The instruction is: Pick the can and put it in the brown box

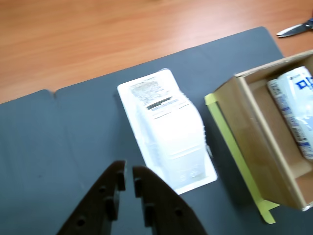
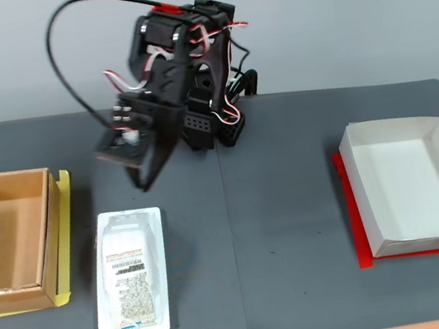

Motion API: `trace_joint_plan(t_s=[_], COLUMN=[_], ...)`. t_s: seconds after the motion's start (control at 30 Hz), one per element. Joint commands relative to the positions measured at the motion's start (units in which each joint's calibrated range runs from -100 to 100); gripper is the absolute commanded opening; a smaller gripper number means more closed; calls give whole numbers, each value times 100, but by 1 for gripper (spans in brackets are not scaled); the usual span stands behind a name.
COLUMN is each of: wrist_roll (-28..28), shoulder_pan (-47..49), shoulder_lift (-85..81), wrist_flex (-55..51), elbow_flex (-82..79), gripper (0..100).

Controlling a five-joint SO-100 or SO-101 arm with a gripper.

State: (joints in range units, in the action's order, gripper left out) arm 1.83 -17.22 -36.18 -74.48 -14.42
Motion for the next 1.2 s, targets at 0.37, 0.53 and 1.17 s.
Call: trace_joint_plan(t_s=[0.37, 0.53, 1.17], wrist_roll=[-267, -261, -261], shoulder_pan=[967, 1162, 2461], shoulder_lift=[-3146, -3985, -6323], wrist_flex=[102, 111, 102], elbow_flex=[-3418, -4540, -7608], gripper=[2, 2, 2])
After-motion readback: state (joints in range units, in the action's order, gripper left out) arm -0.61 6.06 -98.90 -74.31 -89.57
